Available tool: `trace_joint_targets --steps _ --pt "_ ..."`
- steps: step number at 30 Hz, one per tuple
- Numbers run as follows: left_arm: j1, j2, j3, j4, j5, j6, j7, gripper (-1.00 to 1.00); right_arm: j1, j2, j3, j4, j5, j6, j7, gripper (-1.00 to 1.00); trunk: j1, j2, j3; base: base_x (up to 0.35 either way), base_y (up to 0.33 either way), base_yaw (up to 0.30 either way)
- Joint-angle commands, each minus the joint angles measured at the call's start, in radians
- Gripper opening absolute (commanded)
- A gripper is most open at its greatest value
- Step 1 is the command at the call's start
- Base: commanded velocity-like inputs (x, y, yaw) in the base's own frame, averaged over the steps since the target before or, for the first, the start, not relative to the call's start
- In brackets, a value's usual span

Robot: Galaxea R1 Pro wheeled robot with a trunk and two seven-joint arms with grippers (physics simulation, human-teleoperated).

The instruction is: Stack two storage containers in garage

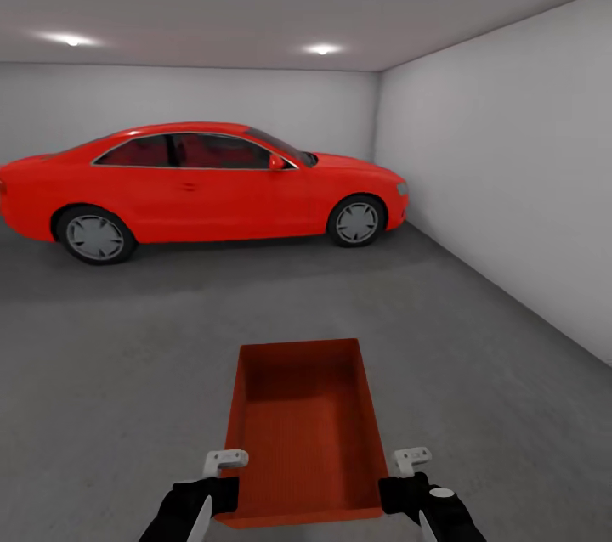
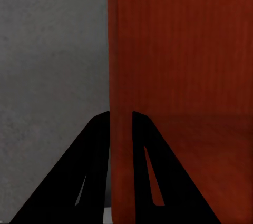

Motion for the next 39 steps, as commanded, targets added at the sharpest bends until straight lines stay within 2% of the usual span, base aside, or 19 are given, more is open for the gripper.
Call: trace_joint_targets --steps 1,23,39 --pt "-0.001 -0.001 0.009 -0.005 -0.027 -0.034 0.004 -1.0 0.0 0.03 0.045 0.0 -0.013 0.007 0.024 -1.0 0.001 -0.002 -0.002 0.325 0.0 -0.269" --pt "-0.001 -0.001 0.009 -0.005 -0.027 -0.034 0.004 -1.0 0.0 0.03 0.045 0.0 -0.013 0.008 0.024 -1.0 0.001 -0.002 0.008 0.324 0.0 -0.269" --pt "-0.001 -0.001 0.009 -0.005 -0.027 -0.034 0.004 -1.0 0.0 0.03 0.045 0.0 -0.014 0.009 0.024 -1.0 0.001 -0.002 0.015 0.032 0.0 -0.269"
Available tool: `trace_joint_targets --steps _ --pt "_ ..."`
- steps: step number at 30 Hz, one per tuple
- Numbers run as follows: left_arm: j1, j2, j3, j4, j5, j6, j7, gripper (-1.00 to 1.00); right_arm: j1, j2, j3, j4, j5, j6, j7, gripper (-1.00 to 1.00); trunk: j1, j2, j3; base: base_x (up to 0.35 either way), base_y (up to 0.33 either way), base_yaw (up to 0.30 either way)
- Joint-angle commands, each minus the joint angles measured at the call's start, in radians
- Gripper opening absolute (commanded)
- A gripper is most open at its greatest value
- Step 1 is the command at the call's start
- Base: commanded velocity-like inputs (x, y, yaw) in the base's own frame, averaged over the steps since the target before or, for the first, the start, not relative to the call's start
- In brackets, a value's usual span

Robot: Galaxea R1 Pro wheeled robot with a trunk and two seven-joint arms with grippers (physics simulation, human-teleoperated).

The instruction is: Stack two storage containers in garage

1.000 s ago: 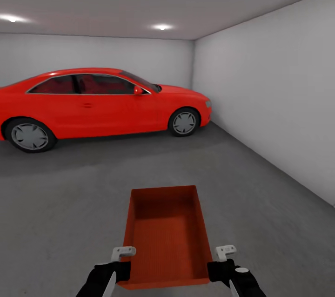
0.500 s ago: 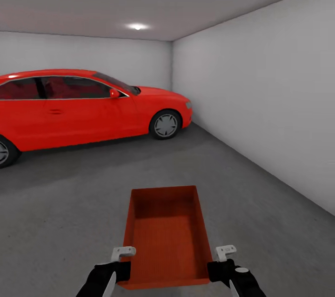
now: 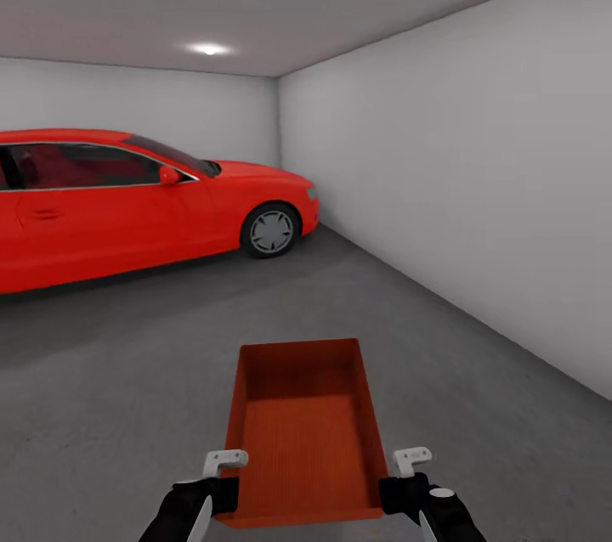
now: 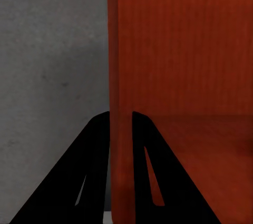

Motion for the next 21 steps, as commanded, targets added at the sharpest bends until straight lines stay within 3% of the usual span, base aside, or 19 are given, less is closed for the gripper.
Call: trace_joint_targets --steps 1,10,21 --pt "-0.001 -0.001 0.009 -0.005 -0.026 -0.036 0.004 -1.0 0.0 0.03 0.044 0.0 -0.013 0.007 0.024 -1.0 0.001 -0.002 -0.002 0.0 0.0 -0.269" --pt "-0.001 -0.001 0.009 -0.005 -0.026 -0.036 0.004 -1.0 0.0 0.03 0.044 0.0 -0.013 0.007 0.024 -1.0 0.001 -0.002 0.002 0.025 0.0 -0.269" --pt "-0.001 -0.001 0.009 -0.005 -0.026 -0.036 0.004 -1.0 0.0 0.03 0.044 0.0 -0.013 0.007 0.024 -1.0 0.001 -0.002 0.008 0.305 0.0 -0.269"
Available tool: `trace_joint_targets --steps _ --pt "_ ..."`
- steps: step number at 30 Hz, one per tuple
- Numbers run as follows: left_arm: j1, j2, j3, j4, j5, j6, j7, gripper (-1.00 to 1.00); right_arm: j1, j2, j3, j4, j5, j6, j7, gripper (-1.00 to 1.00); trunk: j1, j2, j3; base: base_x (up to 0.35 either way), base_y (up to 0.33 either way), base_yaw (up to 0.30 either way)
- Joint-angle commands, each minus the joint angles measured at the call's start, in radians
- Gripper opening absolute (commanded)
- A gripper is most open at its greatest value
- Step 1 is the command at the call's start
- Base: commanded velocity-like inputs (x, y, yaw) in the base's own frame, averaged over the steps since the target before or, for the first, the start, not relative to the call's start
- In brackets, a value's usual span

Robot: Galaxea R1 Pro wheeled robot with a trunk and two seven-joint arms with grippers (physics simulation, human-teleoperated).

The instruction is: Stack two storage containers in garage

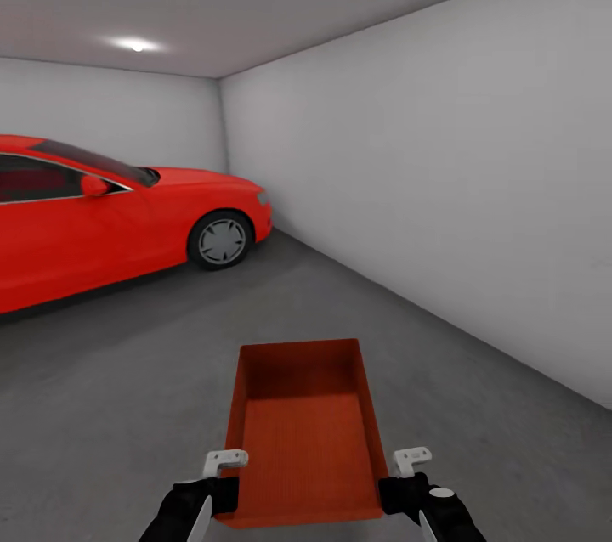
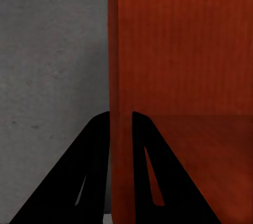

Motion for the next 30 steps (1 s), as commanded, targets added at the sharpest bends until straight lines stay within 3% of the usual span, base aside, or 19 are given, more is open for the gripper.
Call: trace_joint_targets --steps 1,25,30 --pt "-0.001 -0.001 0.009 -0.005 -0.026 -0.036 0.004 -1.0 0.0 0.03 0.044 0.0 -0.013 0.007 0.024 -1.0 0.001 -0.002 -0.002 0.325 0.0 -0.269" --pt "-0.001 -0.001 0.009 -0.005 -0.026 -0.036 0.004 -1.0 0.0 0.03 0.044 0.0 -0.014 0.007 0.023 -1.0 0.001 -0.002 0.011 0.326 0.0 -0.269" --pt "-0.001 -0.001 0.009 -0.005 -0.026 -0.036 0.004 -1.0 0.0 0.03 0.044 0.0 -0.014 0.007 0.023 -1.0 0.001 -0.002 0.014 0.139 0.0 -0.27"
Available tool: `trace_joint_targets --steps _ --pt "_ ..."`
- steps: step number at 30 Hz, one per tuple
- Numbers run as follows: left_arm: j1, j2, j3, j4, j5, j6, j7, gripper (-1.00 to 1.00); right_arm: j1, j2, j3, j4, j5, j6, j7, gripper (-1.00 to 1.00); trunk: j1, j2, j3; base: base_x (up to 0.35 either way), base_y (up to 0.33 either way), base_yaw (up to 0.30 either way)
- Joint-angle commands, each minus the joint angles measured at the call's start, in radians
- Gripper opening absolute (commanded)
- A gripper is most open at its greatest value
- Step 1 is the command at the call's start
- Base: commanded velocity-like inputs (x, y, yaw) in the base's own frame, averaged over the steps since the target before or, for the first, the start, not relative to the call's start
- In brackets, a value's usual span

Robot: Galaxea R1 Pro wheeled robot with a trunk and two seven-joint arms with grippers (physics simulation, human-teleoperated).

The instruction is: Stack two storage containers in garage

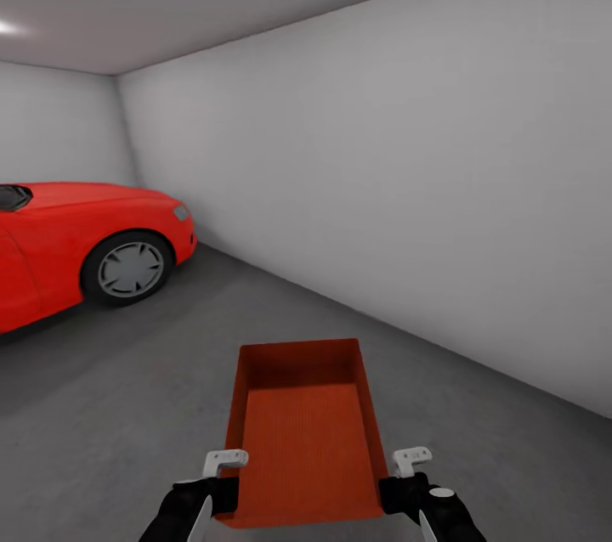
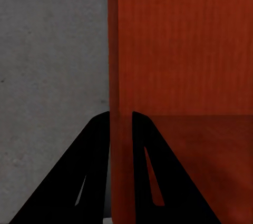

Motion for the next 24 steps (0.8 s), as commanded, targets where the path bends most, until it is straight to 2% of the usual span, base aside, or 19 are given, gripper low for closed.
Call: trace_joint_targets --steps 1,24 --pt "0.0 -0.001 0.009 -0.004 -0.026 -0.036 0.004 -1.0 0.001 0.03 0.044 0.0 -0.013 0.007 0.024 -1.0 0.0 -0.001 0.0 0.035 0.0 -0.273" --pt "0.0 -0.001 0.009 -0.004 -0.026 -0.036 0.004 -1.0 0.001 0.03 0.044 0.0 -0.014 0.007 0.024 -1.0 0.0 -0.001 0.013 0.003 0.0 -0.278"
